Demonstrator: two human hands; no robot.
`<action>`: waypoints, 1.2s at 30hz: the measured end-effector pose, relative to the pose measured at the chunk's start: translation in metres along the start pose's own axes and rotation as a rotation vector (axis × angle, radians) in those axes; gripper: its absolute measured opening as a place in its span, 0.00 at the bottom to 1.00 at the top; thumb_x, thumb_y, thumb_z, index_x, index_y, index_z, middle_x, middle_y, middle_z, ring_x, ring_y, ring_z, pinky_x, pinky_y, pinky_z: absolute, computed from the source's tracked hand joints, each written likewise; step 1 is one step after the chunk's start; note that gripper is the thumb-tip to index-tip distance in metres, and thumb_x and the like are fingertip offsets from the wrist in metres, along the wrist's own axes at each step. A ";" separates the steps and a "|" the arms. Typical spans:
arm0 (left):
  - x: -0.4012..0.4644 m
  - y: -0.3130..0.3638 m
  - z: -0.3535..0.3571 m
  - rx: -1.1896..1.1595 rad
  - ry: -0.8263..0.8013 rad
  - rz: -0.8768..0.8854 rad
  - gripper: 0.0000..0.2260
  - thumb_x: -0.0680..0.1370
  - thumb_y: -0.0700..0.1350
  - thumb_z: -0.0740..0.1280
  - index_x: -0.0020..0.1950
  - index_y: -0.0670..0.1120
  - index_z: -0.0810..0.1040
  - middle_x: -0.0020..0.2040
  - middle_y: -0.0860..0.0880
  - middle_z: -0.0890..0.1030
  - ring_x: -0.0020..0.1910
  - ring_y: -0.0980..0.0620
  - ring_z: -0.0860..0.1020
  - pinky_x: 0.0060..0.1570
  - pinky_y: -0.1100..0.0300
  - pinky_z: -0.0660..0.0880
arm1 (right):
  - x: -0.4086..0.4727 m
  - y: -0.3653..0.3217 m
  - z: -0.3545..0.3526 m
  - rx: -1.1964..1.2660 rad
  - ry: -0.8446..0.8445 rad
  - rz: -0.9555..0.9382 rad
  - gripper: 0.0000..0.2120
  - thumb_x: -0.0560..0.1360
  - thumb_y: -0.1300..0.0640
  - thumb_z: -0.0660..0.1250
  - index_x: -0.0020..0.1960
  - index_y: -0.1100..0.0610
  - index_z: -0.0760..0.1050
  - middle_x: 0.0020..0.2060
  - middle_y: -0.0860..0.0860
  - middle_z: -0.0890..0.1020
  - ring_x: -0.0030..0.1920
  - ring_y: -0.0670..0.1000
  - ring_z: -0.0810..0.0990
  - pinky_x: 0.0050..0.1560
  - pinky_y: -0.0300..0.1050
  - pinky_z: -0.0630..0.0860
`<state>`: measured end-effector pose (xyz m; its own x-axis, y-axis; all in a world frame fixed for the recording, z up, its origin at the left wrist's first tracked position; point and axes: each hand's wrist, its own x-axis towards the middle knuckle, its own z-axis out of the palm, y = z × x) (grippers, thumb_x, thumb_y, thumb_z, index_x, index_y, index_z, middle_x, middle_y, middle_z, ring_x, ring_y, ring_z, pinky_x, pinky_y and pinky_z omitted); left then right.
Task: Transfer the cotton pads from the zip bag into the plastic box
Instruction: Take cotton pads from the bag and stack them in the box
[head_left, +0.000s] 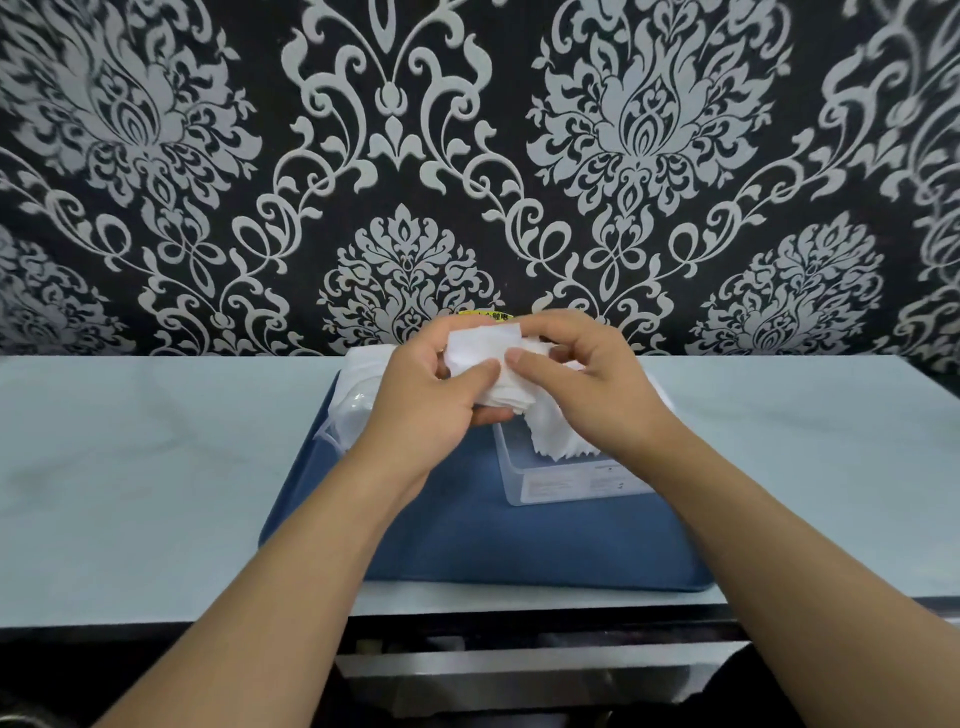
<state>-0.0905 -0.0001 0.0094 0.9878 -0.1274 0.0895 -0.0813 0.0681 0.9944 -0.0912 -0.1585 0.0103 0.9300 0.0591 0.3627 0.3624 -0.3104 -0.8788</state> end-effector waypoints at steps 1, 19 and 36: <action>0.000 -0.001 0.000 0.009 -0.008 -0.001 0.13 0.80 0.34 0.67 0.56 0.52 0.81 0.54 0.44 0.84 0.47 0.50 0.86 0.42 0.57 0.83 | 0.001 0.003 0.001 -0.068 0.035 -0.041 0.09 0.76 0.59 0.72 0.55 0.52 0.84 0.50 0.46 0.80 0.45 0.40 0.76 0.46 0.36 0.73; 0.004 0.007 0.001 -0.401 -0.069 -0.207 0.10 0.82 0.46 0.65 0.55 0.42 0.82 0.49 0.46 0.87 0.52 0.47 0.86 0.51 0.52 0.84 | 0.001 -0.014 0.009 -0.068 0.136 -0.014 0.08 0.77 0.59 0.68 0.39 0.57 0.76 0.31 0.54 0.76 0.31 0.52 0.70 0.34 0.45 0.70; 0.004 -0.005 -0.001 -0.132 -0.039 -0.105 0.07 0.81 0.42 0.66 0.56 0.44 0.83 0.53 0.43 0.86 0.51 0.48 0.86 0.46 0.55 0.84 | 0.006 -0.003 -0.013 0.103 0.015 0.154 0.05 0.76 0.64 0.72 0.50 0.65 0.82 0.34 0.54 0.79 0.27 0.40 0.72 0.30 0.30 0.69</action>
<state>-0.0863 -0.0002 0.0052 0.9839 -0.1785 -0.0099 0.0428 0.1817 0.9824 -0.0873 -0.1695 0.0198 0.9744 0.0041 0.2250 0.2205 -0.2159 -0.9512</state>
